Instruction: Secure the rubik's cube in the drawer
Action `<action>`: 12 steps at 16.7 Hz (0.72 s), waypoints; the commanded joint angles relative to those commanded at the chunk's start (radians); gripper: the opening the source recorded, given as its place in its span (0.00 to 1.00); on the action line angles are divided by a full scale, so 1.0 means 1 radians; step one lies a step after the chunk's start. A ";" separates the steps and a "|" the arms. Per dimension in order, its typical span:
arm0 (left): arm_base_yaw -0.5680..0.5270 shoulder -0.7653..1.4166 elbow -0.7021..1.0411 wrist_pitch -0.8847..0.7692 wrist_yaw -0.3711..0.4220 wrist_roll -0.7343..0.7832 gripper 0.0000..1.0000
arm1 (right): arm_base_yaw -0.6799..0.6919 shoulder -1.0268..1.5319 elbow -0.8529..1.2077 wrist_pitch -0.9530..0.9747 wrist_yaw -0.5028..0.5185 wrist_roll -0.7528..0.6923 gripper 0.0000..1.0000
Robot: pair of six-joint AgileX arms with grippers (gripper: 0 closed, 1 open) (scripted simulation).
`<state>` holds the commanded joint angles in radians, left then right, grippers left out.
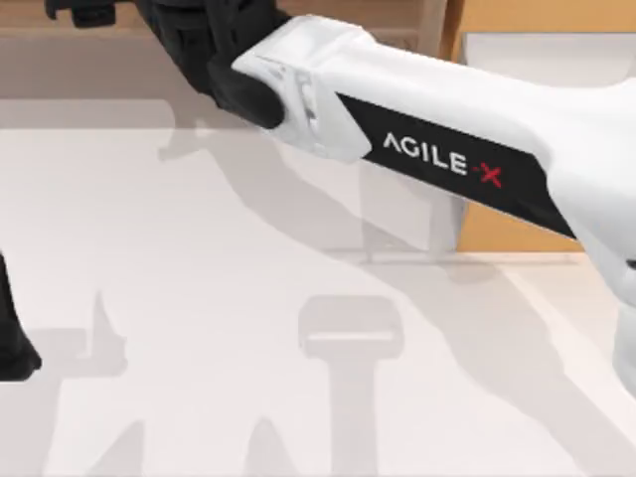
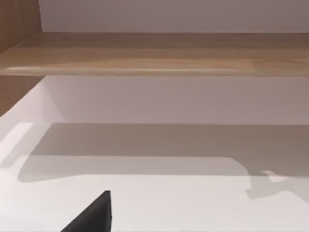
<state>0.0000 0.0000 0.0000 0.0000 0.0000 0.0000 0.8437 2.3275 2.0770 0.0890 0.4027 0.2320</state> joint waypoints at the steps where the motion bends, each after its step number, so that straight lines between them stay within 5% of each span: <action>1: 0.000 0.000 0.000 0.000 0.000 0.000 1.00 | -0.021 -0.028 -0.014 -0.086 -0.051 0.024 0.00; 7: 0.000 0.000 0.000 0.000 0.000 0.000 1.00 | -0.255 -0.167 -0.073 -0.720 -0.317 0.119 0.00; 12: 0.000 0.000 0.000 0.000 0.000 0.000 1.00 | -0.521 -0.200 0.013 -1.199 -0.423 0.093 0.00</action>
<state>0.0000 0.0000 0.0000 0.0000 0.0000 0.0000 0.3226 2.1275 2.0901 -1.1099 -0.0207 0.3249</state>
